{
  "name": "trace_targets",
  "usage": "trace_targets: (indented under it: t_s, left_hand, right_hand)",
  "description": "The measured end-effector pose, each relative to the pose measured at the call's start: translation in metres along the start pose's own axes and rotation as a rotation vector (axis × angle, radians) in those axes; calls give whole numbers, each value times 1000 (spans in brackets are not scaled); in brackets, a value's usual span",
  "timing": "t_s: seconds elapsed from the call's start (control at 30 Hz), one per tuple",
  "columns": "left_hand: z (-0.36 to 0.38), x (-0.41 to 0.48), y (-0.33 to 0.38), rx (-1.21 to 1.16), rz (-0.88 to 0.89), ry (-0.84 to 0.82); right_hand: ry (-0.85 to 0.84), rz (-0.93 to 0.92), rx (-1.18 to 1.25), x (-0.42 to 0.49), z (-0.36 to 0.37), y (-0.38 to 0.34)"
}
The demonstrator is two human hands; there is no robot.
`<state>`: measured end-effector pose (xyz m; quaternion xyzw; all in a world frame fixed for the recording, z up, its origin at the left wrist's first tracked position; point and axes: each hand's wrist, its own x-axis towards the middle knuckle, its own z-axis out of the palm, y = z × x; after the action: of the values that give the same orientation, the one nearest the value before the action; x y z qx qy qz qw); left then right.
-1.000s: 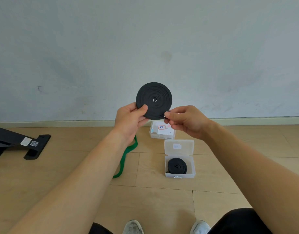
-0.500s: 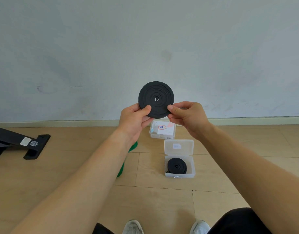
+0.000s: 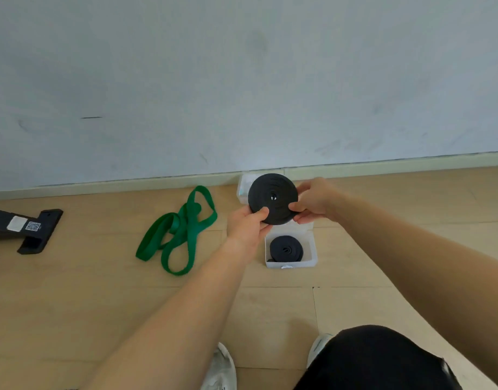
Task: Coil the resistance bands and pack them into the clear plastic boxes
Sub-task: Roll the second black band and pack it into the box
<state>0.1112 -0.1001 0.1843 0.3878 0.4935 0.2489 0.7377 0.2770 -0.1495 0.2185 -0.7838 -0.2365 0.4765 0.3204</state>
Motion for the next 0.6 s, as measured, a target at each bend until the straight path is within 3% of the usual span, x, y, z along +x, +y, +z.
trace_targets:
  t_s: [0.23, 0.43, 0.6]
  left_hand:
    - [-9, 68, -109, 96, -191, 67]
    - [-8, 130, -160, 326, -238, 73]
    - [-8, 153, -171, 517, -248, 98]
  right_hand:
    - [3, 173, -19, 65, 37, 105]
    - [90, 309, -46, 127, 62, 161]
    - [124, 302, -302, 150, 75, 175]
